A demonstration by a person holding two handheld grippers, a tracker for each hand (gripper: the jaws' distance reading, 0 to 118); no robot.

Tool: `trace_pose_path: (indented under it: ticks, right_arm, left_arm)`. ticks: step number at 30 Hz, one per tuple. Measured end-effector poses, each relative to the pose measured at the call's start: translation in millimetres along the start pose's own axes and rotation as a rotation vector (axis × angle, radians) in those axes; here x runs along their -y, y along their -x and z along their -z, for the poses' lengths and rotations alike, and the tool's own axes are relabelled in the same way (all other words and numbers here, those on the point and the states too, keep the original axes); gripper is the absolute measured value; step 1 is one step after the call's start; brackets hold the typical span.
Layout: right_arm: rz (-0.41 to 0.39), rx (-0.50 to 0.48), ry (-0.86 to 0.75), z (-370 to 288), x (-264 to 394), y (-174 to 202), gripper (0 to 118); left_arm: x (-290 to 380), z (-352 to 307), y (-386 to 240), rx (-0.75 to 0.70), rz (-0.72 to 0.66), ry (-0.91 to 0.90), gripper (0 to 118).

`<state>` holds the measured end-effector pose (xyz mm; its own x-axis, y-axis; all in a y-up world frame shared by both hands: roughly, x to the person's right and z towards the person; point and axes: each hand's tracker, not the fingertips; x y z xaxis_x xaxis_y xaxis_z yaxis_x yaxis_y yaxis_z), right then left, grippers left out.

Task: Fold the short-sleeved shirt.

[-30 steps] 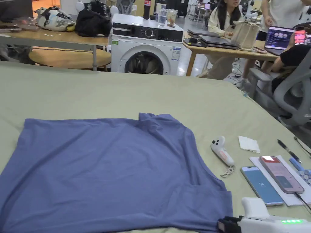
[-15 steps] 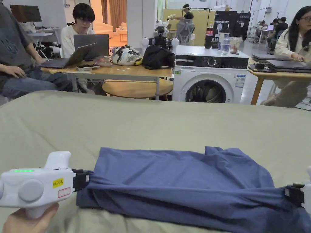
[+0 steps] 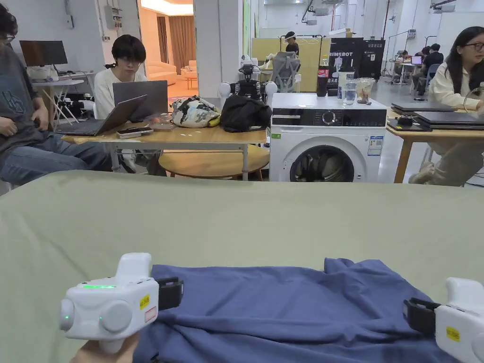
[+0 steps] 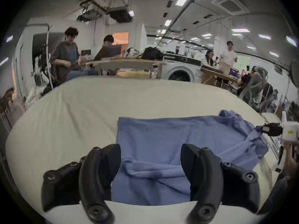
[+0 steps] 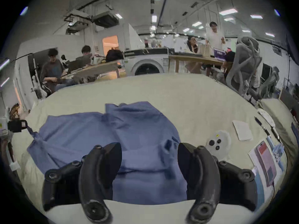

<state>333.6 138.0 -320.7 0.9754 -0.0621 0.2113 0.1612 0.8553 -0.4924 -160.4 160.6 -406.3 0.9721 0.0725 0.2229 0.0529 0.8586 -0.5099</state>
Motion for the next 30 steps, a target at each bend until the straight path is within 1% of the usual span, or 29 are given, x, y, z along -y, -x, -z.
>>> trace_pose_path:
  ticks: [1, 2, 3, 4, 5, 6, 7, 8, 9, 10, 11, 12, 13, 14, 15, 18, 19, 20, 21, 22, 24, 27, 28, 29, 30]
  right_arm:
    - [-0.024, -0.022, -0.015, -8.1, -1.1, 7.0, 56]
    - [-0.043, -0.029, -0.039, -18.3, -1.0, 15.4, 49]
    - [-0.061, -0.034, -0.055, -25.2, -1.0, 21.1, 49]
    - [-0.093, -0.039, -0.065, -34.6, -1.5, 29.0, 46]
    - [-0.109, -0.036, -0.071, -41.5, -0.9, 34.9, 41]
    - [-0.125, -0.031, -0.079, -48.0, 0.5, 40.1, 27]
    - [-0.146, -0.037, -0.101, -55.9, 3.4, 44.8, 5]
    - [-0.169, -0.038, -0.112, -63.2, 6.4, 48.8, 0]
    - [-0.177, -0.044, -0.12, -70.5, 9.3, 50.4, 0]
    - [-0.197, -0.074, -0.122, -77.7, 11.3, 52.0, 0]
    - [-0.21, -0.065, -0.126, -83.5, 13.9, 54.7, 0]
    - [-0.219, -0.057, -0.13, -87.2, 15.3, 56.2, 0]
    - [-0.22, -0.057, -0.144, -89.2, 17.4, 53.7, 0]
    - [-0.209, -0.062, -0.153, -91.8, 17.6, 52.2, 0]
    - [-0.193, -0.07, -0.15, -93.0, 16.4, 50.3, 0]
    - [-0.132, -0.099, -0.146, -96.6, 15.0, 38.4, 0]
    - [-0.113, -0.106, -0.142, -98.6, 15.5, 34.9, 0]
    - [-0.082, -0.13, -0.137, -101.3, 16.3, 30.2, 0]
    - [-0.056, -0.154, -0.129, -103.4, 17.1, 26.0, 0]
    - [-0.036, -0.166, -0.119, -105.0, 19.1, 22.2, 0]
    - [-0.031, -0.166, -0.114, -108.9, 22.8, 15.2, 0]
    - [-0.021, -0.165, -0.092, -113.0, 25.8, 3.6, 0]
    - [-0.02, -0.162, -0.085, -114.4, 27.5, -1.4, 0]
    - [-0.023, -0.155, -0.08, -117.8, 29.1, -5.0, 0]
    - [-0.028, -0.137, -0.069, -118.8, 31.1, -9.5, 0]
  left_arm:
    - [-0.6, -6.8, -7.4, 0.027, 0.03, -0.01, 77]
    - [0.2, -14.8, -16.5, 0.059, 0.062, -0.013, 77]
    - [0.2, -20.5, -22.6, 0.064, 0.085, -0.018, 77]
    - [-0.4, -30.7, -30.7, 0.071, 0.119, -0.028, 77]
    - [1.1, -41.3, -36.1, 0.076, 0.127, -0.058, 78]
    - [2.7, -51.5, -40.2, 0.091, 0.126, -0.082, 74]
    - [4.0, -61.8, -42.6, 0.121, 0.117, -0.103, 52]
    - [5.2, -69.2, -44.8, 0.132, 0.107, -0.112, 22]
    - [6.1, -74.7, -46.0, 0.138, 0.103, -0.095, 0]
    - [13.3, -79.9, -45.9, 0.14, 0.105, -0.086, 0]
    - [14.4, -84.7, -43.2, 0.142, 0.101, -0.128, 0]
    - [14.5, -86.8, -40.7, 0.139, 0.089, -0.12, 0]
    - [14.8, -89.2, -34.0, 0.135, 0.016, -0.109, 0]
    - [15.6, -93.4, -27.8, 0.155, -0.044, -0.122, 0]
    - [16.2, -95.7, -21.2, 0.152, -0.072, -0.132, 0]
    - [19.2, -97.5, 4.1, 0.068, -0.086, -0.101, 0]
    - [21.1, -95.5, 15.5, 0.055, -0.116, -0.063, 16]
    - [26.0, -92.4, 28.4, 0.076, -0.165, -0.042, 38]
    - [31.4, -89.3, 38.7, 0.09, -0.197, -0.034, 55]
    - [35.7, -85.5, 44.3, 0.076, -0.228, -0.004, 57]
    - [47.0, -71.0, 54.0, 0.047, -0.254, 0.051, 57]
    - [59.0, -37.4, 54.5, 0.028, -0.215, 0.144, 57]
    - [62.9, -24.5, 54.5, 0.003, -0.202, 0.186, 55]
    - [66.3, -13.2, 53.5, 0.001, -0.192, 0.219, 48]
    - [69.4, -3.5, 52.9, 0.003, -0.2, 0.25, 34]
